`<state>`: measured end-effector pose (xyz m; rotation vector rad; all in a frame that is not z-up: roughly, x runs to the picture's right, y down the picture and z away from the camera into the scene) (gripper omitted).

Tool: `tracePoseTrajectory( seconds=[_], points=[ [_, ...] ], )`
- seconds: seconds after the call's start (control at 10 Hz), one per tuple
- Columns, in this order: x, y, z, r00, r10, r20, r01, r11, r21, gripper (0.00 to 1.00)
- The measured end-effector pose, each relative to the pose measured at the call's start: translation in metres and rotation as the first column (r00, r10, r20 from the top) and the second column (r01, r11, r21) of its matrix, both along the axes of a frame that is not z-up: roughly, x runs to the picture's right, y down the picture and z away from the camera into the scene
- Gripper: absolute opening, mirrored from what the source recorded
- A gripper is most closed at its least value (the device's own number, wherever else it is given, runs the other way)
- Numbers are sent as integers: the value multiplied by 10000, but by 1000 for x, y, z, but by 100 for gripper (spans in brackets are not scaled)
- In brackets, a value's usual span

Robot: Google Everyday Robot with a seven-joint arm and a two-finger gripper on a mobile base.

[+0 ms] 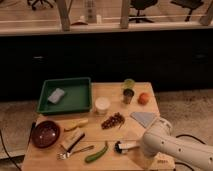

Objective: Place brush in paper cup

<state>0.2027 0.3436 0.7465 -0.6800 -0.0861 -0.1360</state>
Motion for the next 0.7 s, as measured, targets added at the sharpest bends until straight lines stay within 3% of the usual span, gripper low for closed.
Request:
tracePoseTrajectory(
  seconds=[0.5, 0.7],
  points=[
    [-3, -3, 3, 10000, -53, 51, 53, 10000, 1, 5],
    [-2, -4, 2, 10000, -84, 25, 84, 10000, -4, 0]
  ],
)
